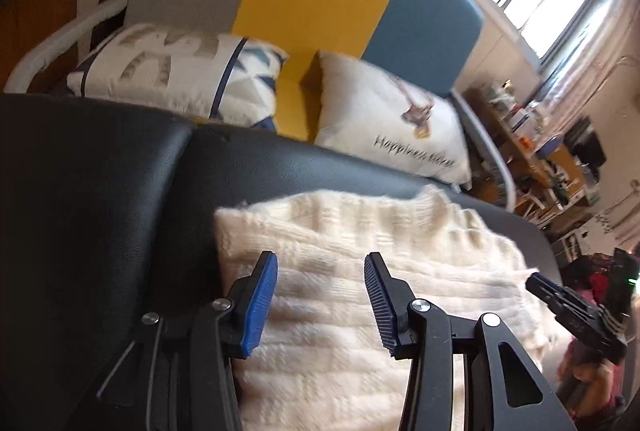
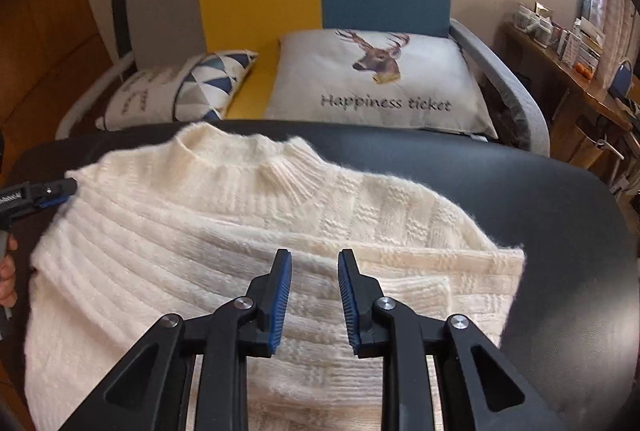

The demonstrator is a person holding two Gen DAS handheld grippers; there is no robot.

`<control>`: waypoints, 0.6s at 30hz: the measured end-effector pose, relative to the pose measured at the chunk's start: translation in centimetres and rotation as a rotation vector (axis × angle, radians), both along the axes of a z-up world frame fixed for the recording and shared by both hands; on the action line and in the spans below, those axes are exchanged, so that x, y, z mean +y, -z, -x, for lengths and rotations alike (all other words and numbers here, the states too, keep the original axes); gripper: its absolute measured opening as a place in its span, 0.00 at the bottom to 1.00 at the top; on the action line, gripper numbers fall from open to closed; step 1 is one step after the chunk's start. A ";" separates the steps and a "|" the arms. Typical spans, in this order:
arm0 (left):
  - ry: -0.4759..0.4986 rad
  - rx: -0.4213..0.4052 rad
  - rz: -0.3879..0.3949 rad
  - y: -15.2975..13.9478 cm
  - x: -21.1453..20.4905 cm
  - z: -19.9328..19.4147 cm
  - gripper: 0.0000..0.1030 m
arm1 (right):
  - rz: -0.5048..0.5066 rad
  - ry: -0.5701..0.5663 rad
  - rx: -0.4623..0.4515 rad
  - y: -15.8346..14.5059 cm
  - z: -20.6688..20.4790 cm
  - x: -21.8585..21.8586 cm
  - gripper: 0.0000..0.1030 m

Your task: Fold clothes

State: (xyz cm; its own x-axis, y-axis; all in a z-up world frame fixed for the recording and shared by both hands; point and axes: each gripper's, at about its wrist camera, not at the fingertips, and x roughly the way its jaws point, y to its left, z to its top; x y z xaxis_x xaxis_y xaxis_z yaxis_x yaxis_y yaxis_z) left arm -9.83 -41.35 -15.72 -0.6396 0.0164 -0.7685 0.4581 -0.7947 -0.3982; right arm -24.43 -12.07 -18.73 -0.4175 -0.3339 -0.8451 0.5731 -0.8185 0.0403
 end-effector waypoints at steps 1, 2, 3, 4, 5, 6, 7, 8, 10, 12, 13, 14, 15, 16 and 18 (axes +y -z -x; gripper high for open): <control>-0.012 -0.015 -0.020 0.7 -0.4 0.3 0.45 | -0.020 0.019 -0.020 1.0 0.4 0.3 0.22; -0.024 -0.031 -0.041 1.4 -0.7 0.6 0.44 | -0.032 0.035 -0.034 1.8 0.7 0.5 0.22; -0.028 -0.040 -0.041 1.7 -0.8 0.8 0.44 | -0.014 0.037 -0.027 1.7 0.6 0.8 0.22; -0.025 -0.043 -0.022 1.8 -0.5 0.9 0.44 | 0.003 0.040 -0.020 1.7 0.5 1.1 0.22; -0.021 -0.046 -0.004 1.9 -0.2 0.9 0.44 | 0.021 0.042 -0.013 1.7 0.4 1.4 0.22; -0.016 -0.052 0.017 1.7 0.2 0.9 0.44 | 0.037 0.045 -0.009 1.5 0.3 1.7 0.22; -0.011 -0.060 0.041 1.4 0.7 0.9 0.44 | 0.050 0.047 -0.015 1.0 0.0 1.9 0.22; -0.005 -0.068 0.066 1.1 1.2 0.8 0.44 | 0.065 0.044 -0.016 0.3 -0.3 2.1 0.22; 0.004 -0.029 0.078 -0.3 2.1 -0.6 0.44 | 0.102 -0.006 0.023 -1.5 -2.1 2.7 0.22; 0.013 0.028 0.080 -2.0 3.0 -2.3 0.45 | 0.094 -0.034 0.042 -2.5 -4.0 3.3 0.22; 0.017 0.056 0.081 -2.8 3.4 -3.2 0.45 | 0.078 -0.030 0.031 -2.1 -4.4 3.6 0.23; 0.026 0.065 0.092 -3.2 4.0 -4.0 0.45 | 0.062 -0.027 0.020 -1.7 -4.8 3.9 0.23; 0.036 0.042 0.102 -2.7 4.5 -4.4 0.45 | 0.046 -0.023 0.009 -1.3 -5.1 4.2 0.23; 0.043 0.006 0.102 -1.9 4.8 -4.5 0.45 | 0.028 -0.015 -0.006 -0.7 -5.4 4.5 0.23; 0.059 -0.065 0.103 -0.1 5.5 -4.6 0.45 | 0.008 0.009 -0.058 1.5 -5.1 5.1 0.23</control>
